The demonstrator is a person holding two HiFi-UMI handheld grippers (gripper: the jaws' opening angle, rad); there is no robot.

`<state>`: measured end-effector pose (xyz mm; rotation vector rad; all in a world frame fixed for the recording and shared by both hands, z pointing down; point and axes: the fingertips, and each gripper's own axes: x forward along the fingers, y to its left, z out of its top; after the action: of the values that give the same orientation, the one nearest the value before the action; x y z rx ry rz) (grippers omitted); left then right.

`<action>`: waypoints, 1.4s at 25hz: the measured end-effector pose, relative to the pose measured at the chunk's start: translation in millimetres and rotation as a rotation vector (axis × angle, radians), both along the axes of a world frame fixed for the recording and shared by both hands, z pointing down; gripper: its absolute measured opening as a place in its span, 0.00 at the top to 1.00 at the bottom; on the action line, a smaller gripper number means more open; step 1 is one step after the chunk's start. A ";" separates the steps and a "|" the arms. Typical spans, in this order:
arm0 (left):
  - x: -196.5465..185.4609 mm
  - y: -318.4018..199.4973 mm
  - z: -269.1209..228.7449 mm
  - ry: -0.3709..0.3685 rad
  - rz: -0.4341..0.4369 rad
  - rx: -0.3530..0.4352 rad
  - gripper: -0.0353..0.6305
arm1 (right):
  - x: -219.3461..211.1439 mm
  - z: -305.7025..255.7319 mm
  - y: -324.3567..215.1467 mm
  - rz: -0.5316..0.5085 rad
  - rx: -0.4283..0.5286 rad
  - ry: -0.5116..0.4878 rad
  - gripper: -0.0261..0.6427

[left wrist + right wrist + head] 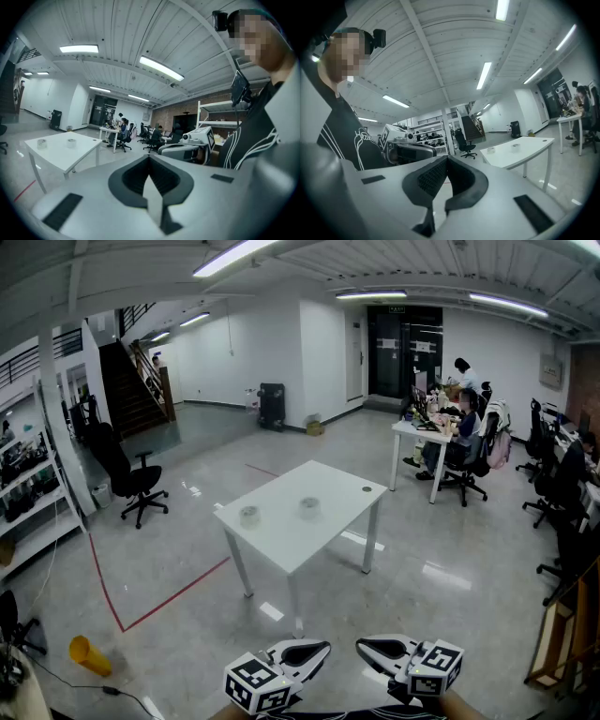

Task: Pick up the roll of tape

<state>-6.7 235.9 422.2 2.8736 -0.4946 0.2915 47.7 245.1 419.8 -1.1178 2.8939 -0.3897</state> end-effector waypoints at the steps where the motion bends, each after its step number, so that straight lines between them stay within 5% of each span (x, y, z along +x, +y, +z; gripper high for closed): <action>1: 1.5 2.1 -0.1 0.001 -0.001 0.000 0.94 | 1.3 -3.1 1.8 -0.003 0.007 -0.010 0.94; 23: 51.8 27.5 1.8 -0.019 0.041 0.024 0.94 | 41.5 0.6 28.8 -0.010 0.010 -0.025 0.94; 35: 63.9 -39.2 32.8 -0.005 0.064 -0.057 0.94 | 57.3 42.7 -33.6 0.013 -0.057 0.003 0.94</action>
<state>57.2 196.8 455.0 2.8373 -0.3898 0.3181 105.0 211.5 462.5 -1.1456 2.8935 -0.4739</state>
